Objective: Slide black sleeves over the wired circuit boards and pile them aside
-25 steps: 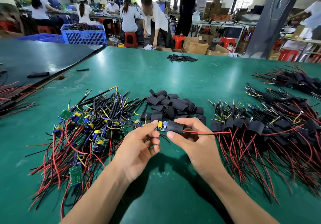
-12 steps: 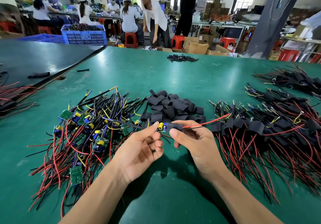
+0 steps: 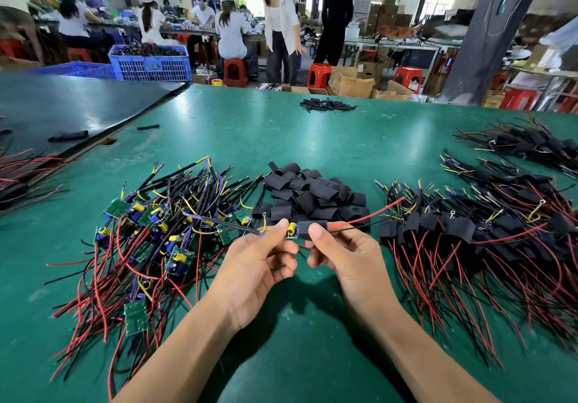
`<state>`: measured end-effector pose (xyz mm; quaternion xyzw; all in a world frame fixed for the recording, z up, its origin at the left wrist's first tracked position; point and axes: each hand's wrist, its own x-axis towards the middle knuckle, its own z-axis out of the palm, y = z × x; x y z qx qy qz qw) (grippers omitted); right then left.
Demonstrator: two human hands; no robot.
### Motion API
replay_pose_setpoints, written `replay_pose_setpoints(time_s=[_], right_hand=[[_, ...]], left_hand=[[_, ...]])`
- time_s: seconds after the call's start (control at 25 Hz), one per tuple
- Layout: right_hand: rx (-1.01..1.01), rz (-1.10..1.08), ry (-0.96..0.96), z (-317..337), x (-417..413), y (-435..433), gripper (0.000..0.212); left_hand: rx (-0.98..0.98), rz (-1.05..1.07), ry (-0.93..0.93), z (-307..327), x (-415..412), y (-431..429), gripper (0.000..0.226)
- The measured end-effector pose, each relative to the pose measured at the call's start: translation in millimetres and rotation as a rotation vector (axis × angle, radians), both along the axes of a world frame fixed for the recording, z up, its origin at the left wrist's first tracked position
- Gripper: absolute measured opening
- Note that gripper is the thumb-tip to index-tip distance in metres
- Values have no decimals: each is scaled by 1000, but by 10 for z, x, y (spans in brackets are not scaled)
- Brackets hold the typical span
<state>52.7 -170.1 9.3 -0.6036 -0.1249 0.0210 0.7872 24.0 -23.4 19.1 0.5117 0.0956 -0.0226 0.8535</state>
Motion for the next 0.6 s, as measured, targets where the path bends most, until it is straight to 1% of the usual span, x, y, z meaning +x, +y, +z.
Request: replay_pose_setpoints(time_s=[0.12,0.2,0.36,0.52,0.6], right_hand=[[-27,-3,-28,9,-19,-3,4],[-79,9,-83,-6,-31,-3,13],[-106,48,-104,-11,-30,-18,13],[-37,4,-33,-38,17,0,30],[36,-19,12,-43,46,-5,29]], left_hand=[[42,8,-52,-7,-9,-11,25],[45,-5,-48,-10,-14,-12,23],[37,-55,-5,-2,-16,7,26],[-22,-44,-29,14,-14,29,12],[-35,-17,-40,-1,-6,35,10]])
